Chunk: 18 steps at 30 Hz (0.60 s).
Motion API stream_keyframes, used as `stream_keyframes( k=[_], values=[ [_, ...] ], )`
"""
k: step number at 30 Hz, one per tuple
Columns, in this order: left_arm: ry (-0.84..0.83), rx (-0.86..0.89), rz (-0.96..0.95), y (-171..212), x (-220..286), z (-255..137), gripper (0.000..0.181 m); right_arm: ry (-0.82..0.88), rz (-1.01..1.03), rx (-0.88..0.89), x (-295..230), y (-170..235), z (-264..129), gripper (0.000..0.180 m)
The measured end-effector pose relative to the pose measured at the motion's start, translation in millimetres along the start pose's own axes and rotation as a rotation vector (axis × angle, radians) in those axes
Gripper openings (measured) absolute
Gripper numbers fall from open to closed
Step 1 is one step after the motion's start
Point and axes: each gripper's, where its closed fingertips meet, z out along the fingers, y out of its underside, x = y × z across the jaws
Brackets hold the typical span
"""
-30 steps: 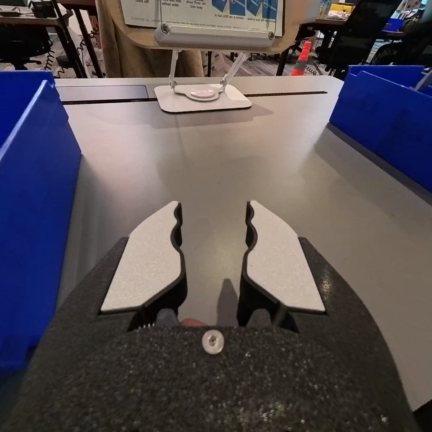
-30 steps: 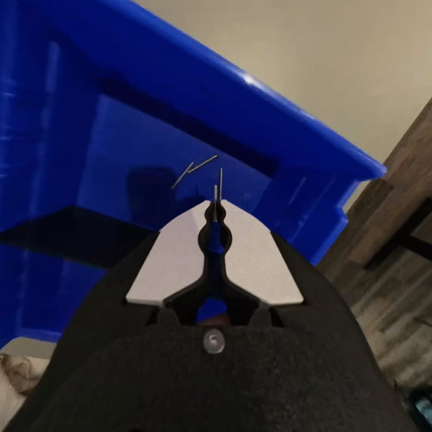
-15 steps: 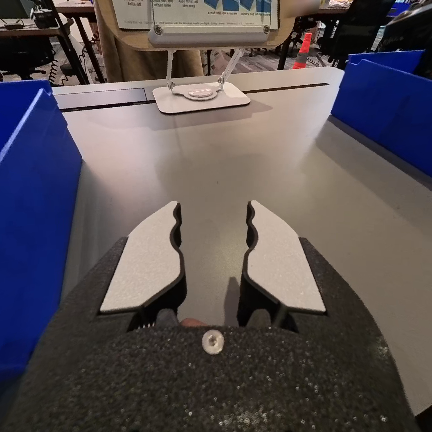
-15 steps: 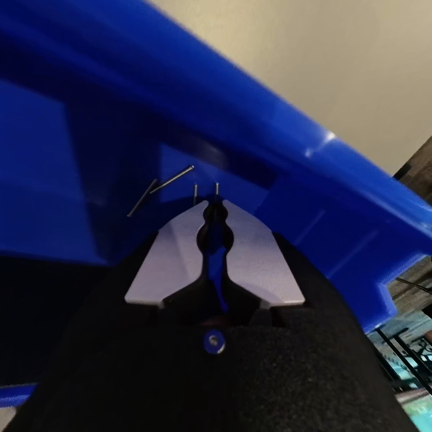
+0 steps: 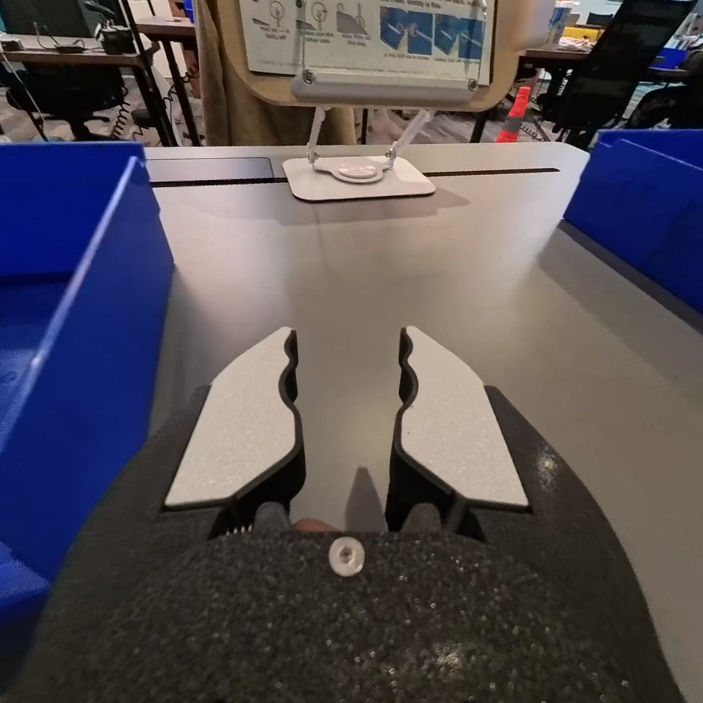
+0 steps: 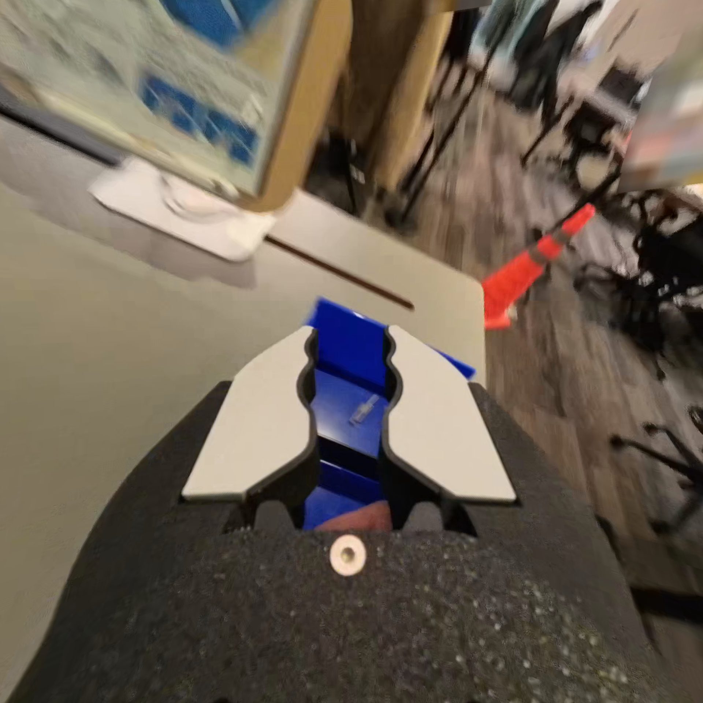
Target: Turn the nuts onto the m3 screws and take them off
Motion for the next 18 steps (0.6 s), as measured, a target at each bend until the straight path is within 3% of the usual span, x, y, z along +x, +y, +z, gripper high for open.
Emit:
stream_keyframes(
  k=[5,11,18],
  values=[
    [-0.039,0.033,-0.032,-18,-13,-2,0.051,-0.048,0.162,0.333,-104,-11,-57,0.036],
    [-0.053,0.036,-0.053,-19,-16,-2,0.052,-0.147,0.309,0.327,-219,58,-37,0.041],
    [-0.048,0.013,-0.014,-4,-11,0,0.051,-0.147,0.308,0.286,-257,83,-34,0.036]
  ],
)
